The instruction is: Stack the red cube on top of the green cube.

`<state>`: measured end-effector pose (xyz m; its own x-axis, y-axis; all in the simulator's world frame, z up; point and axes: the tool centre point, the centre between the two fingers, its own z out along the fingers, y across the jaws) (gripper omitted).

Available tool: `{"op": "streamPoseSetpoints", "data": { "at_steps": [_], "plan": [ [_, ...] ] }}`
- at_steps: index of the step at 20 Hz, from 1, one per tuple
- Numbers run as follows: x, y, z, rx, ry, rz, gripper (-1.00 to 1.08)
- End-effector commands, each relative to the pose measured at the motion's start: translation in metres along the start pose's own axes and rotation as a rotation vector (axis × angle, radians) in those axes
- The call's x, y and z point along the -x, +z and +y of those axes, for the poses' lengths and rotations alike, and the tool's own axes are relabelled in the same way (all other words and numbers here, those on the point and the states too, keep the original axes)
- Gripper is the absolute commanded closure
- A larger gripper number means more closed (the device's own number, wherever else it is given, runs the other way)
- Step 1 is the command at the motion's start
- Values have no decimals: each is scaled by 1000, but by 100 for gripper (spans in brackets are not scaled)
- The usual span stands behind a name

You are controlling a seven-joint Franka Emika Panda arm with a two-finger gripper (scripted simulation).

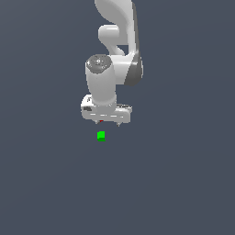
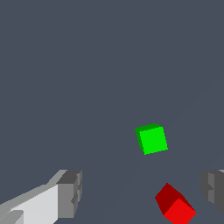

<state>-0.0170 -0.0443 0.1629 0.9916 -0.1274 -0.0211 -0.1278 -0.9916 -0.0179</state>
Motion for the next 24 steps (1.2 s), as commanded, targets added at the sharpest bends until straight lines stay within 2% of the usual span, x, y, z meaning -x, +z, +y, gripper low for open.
{"op": "streamPoseSetpoints", "data": {
  "at_steps": [1,7,14,24],
  "plan": [
    [6,6,9,1,41,1,-92],
    [30,26,37,3,194,7,-92],
    [74,58,72,7,430,17,-92],
    [120,88,94,11,640,25,-92]
  ]
}}
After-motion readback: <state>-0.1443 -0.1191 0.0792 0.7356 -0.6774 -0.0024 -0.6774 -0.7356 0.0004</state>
